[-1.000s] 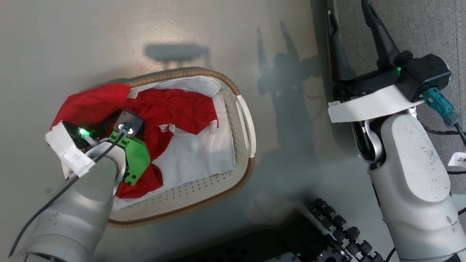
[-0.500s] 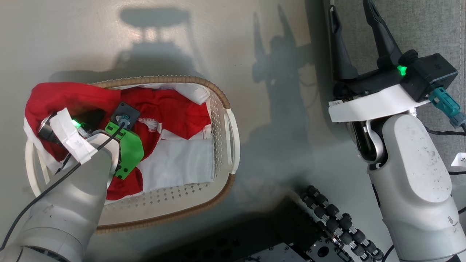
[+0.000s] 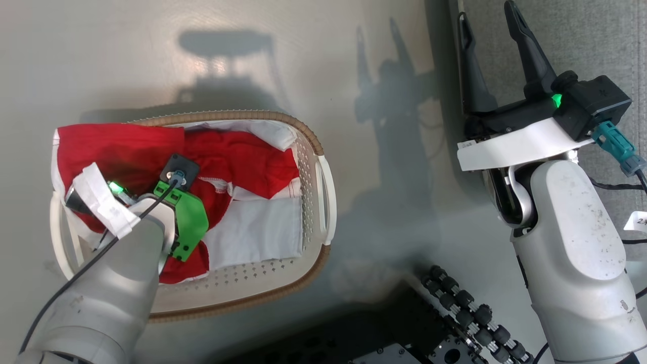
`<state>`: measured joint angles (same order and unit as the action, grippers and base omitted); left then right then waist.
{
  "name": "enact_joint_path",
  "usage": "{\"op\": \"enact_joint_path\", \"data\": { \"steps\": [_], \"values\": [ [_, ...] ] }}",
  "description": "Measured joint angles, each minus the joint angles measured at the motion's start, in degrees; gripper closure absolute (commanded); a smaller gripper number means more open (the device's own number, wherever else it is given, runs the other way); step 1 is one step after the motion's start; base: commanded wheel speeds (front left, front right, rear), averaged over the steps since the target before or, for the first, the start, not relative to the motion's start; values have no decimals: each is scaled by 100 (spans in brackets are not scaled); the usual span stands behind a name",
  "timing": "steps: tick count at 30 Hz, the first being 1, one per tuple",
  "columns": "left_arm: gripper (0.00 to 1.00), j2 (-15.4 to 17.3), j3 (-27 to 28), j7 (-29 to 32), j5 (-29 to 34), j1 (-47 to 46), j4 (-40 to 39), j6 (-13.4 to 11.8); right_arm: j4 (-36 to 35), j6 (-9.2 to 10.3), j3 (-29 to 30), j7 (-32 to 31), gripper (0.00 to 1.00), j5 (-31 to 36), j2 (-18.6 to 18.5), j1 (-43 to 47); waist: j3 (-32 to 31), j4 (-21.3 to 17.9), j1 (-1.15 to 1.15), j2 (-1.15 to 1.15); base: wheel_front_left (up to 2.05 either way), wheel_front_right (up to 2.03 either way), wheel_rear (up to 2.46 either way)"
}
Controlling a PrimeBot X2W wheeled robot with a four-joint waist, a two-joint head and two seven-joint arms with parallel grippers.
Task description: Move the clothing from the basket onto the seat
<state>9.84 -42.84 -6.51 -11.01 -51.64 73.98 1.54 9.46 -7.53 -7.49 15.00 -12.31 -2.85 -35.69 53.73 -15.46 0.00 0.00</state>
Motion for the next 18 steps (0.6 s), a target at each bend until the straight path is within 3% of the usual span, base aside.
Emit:
{"op": "enact_joint_path", "data": {
  "steps": [10,18],
  "values": [
    [100,-347,178,-668,-398,305,-5,279,305,0,11,0,0,144,2,54,-694,148,0,0,0,0,0],
    [100,-513,394,-828,-745,682,-342,399,664,0,18,0,0,237,4,380,-1479,354,0,0,0,0,0]
  ]
}}
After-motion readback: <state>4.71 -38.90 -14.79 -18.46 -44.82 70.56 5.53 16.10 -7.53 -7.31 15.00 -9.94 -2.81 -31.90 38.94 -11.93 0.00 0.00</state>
